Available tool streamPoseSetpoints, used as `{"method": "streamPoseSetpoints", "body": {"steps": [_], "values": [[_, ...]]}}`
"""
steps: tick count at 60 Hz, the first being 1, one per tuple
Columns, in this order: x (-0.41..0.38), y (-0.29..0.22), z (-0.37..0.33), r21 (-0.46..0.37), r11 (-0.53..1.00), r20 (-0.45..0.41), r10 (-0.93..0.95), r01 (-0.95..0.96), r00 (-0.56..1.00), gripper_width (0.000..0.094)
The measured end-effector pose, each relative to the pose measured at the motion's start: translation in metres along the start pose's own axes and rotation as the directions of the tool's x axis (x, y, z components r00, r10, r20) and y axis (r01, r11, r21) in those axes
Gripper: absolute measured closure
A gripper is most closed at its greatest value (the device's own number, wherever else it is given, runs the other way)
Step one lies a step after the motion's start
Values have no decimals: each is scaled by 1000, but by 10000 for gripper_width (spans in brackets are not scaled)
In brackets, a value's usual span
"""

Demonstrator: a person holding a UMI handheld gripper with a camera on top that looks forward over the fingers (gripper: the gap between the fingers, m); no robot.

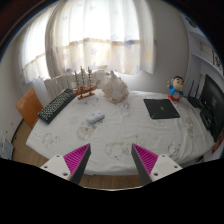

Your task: Arrange mouse

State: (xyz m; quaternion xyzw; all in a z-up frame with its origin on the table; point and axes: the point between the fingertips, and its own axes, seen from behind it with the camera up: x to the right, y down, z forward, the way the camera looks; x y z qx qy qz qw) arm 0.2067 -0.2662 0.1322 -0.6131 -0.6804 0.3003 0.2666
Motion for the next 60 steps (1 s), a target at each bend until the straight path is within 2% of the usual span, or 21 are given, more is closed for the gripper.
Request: {"method": "streamPoseSetpoints", "body": {"steps": [11,24,44,60], "values": [[-61,-1,22,23,999,29,24,-24,999,84],[-98,-9,59,56,998,22,4,-5,1000,84],[-118,-20,146,108,994,12,26,-27,1000,85],[-116,-38,219,112,993,-12,24,-23,1000,83]]}}
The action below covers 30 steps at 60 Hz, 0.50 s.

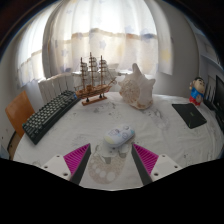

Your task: Arrange mouse

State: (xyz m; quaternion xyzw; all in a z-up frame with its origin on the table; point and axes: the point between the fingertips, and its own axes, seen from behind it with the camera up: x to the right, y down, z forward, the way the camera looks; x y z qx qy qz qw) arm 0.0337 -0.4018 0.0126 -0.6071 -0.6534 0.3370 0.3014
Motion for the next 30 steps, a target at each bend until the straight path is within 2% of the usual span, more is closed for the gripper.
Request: {"method": "streamPoseSetpoints", "body": {"steps": [30], "values": [[5,-26,77,-24,1000,14,-16,16,1000,77]]}}
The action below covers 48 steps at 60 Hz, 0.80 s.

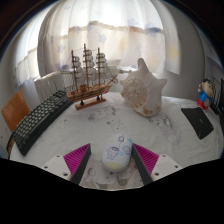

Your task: Arrange mouse

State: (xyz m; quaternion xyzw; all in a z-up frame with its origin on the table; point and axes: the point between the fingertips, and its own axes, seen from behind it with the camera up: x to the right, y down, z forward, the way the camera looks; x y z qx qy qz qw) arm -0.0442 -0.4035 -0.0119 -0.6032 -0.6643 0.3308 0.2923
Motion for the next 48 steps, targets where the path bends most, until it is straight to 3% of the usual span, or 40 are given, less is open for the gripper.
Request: {"method": "streamPoseSetpoints", "body": {"steps": [8,14,19,21,34,43,48], "values": [[-2,-5,10,-6,1000,10,-3,3,1000,75],[-1,-7,13,-2,1000,1,-1,1,1000,125],[1,-9,14,1,1000,-4,1,-1,1000,318],[6,-9,15,1,1000,-20,-1,1,1000,469],[10,-36,-5,5,1000,19,-8,8,1000,518],[48,-109,-54,57,998,76,7,-12,997,521],[102,-159,-79,114,993,59,11,-17,998,521]]}}
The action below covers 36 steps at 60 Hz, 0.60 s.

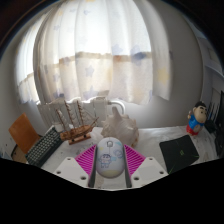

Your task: Arrange mouse

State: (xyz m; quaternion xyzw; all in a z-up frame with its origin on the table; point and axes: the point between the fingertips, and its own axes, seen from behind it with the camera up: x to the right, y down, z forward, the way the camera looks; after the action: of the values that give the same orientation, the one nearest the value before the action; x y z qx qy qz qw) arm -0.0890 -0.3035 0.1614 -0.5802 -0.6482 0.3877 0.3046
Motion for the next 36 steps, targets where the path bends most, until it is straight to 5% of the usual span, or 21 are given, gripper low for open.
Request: {"method": "streamPoseSetpoints", "body": {"steps": [13,25,36], "values": [[195,-49,13,52,998,-160,-35,44,986,522],[329,40,87,-80,994,-211,-89,73,973,521],[373,112,116,-187,982,-197,-60,23,979,518]]}}
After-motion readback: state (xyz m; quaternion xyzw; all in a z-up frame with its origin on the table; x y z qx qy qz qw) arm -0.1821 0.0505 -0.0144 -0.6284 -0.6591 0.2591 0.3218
